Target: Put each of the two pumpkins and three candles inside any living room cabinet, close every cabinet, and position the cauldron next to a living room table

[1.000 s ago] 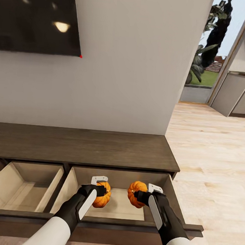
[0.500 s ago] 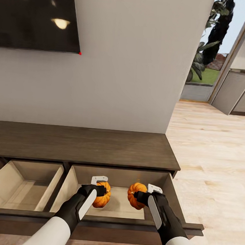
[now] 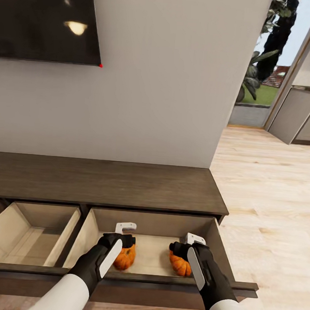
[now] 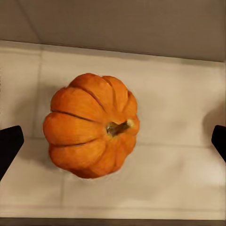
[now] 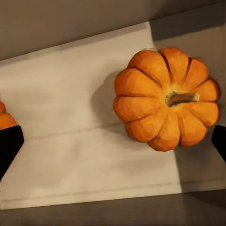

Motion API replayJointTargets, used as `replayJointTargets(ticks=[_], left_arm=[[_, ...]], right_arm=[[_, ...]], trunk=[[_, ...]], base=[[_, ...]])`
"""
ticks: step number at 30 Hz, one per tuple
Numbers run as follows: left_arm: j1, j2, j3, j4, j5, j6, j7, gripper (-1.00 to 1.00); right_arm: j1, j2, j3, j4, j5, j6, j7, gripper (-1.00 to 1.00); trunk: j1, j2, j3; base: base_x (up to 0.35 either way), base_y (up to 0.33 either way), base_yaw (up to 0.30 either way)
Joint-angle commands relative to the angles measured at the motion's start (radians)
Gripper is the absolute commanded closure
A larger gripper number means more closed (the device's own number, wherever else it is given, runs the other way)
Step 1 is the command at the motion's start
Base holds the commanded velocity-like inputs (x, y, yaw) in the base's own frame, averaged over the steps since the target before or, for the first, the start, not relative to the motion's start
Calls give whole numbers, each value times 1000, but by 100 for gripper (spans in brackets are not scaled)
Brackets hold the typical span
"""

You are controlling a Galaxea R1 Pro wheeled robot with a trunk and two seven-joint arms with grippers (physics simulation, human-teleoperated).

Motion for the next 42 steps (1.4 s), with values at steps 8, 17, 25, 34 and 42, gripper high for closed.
replayJointTargets(ticks=[8, 17, 25, 34, 42], left_arm=[[0, 0, 0, -1, 0, 4, 1, -100], [-1, 0, 12, -36, 2, 16, 4, -100], [0, 0, 11, -39, 100, 47, 4, -100], [10, 0, 18, -119, 116, 161, -1, -100], [19, 11, 156, -164, 131, 177, -121, -100]], right_arm=[[1, 0, 0, -3, 0, 4, 3, -100], [1, -6, -1, -12, -11, 10, 12, -100], [2, -8, -2, -12, -13, 9, 12, -100], [2, -6, -1, -30, -14, 12, 12, -100], [2, -3, 1, -52, -14, 12, 11, -100]], trunk=[[-4, 2, 31], [-8, 4, 66], [-18, 19, 95], [-52, 82, 124], [-83, 138, 149]], base=[[0, 0, 0], [-22, 0, 0], [-93, 0, 0], [-3, 0, 0], [-44, 0, 0]])
